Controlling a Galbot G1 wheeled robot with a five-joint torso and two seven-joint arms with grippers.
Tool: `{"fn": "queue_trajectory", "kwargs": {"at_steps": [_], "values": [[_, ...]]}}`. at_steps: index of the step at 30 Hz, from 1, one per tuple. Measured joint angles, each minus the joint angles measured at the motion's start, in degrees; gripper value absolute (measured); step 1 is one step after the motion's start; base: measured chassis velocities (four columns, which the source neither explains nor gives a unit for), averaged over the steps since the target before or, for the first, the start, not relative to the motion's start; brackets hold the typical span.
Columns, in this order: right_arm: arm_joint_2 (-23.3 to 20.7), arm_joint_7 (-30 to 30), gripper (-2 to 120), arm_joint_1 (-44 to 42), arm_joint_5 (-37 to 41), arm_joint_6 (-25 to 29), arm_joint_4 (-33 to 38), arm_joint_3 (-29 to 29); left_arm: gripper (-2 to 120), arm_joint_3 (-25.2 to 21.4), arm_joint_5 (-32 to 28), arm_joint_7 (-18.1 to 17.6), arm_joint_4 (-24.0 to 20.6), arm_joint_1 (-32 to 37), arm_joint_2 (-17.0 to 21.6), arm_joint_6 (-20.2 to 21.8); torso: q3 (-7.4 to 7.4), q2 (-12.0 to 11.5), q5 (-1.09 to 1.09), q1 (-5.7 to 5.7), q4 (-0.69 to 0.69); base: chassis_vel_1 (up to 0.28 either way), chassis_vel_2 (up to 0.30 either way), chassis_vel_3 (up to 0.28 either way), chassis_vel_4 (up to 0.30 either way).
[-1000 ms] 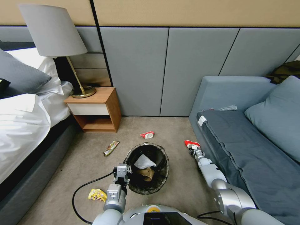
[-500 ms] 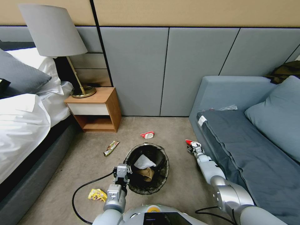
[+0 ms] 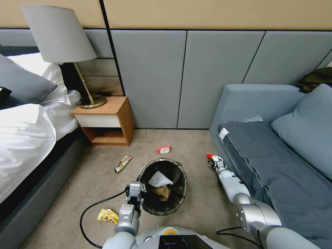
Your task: Pick up the trash bin, then pick up the garbage from the floor and place it into the trash bin.
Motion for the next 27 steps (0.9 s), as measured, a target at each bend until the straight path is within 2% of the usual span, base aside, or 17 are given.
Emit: {"fn": "queue_trajectory", "kwargs": {"at_steps": [1, 3, 10, 12, 13, 27], "values": [[0.0, 0.0, 40, 0.0, 0.1, 0.0, 0.0, 0.0, 0, 0.0, 0.0, 0.0, 0.0, 0.0, 0.0, 0.0, 0.0, 0.0, 0.0, 0.0, 0.0, 0.0, 0.0, 0.0, 0.0], [0.1, -0.1, 37, 0.0, 0.1, 0.0, 0.0, 0.0, 0, 0.0, -0.1, 0.0, -0.1, 0.0, 0.0, 0.0, 0.0, 0.0, 0.0, 0.0, 0.0, 0.0, 0.0, 0.0, 0.0], [0.1, -0.1, 7, -0.2, 0.1, 0.0, 0.0, 0.1, 0, 0.0, -0.2, 0.0, -0.1, -0.1, 0.0, -0.1, 0.0, 0.0, 0.0, 0.0, 0.0, 0.0, 0.0, 0.0, 0.0], [0.1, -0.1, 5, -0.2, 0.1, 0.0, 0.0, 0.1, 0, 0.0, -0.2, 0.0, -0.1, -0.1, 0.0, -0.1, 0.0, 0.0, 0.0, 0.0, 0.0, 0.0, 0.0, 0.0, 0.0], [0.1, -0.2, 0, -0.3, 0.2, 0.1, 0.1, 0.1, 0, 0.0, -0.2, -0.1, -0.1, -0.1, 0.0, -0.1, 0.0, 0.0, 0.0, 0.0, 0.01, 0.0, 0.0, 0.0, 0.0], [-0.4, -0.8, 0, -0.8, 0.7, 0.8, 0.4, 0.1, 0, 0.1, -0.3, -0.1, -0.1, -0.3, -0.1, -0.2, 0.0, 0.0, 0.0, 0.0, 0.0, 0.0, 0.0, 0.0, 0.0]]}}
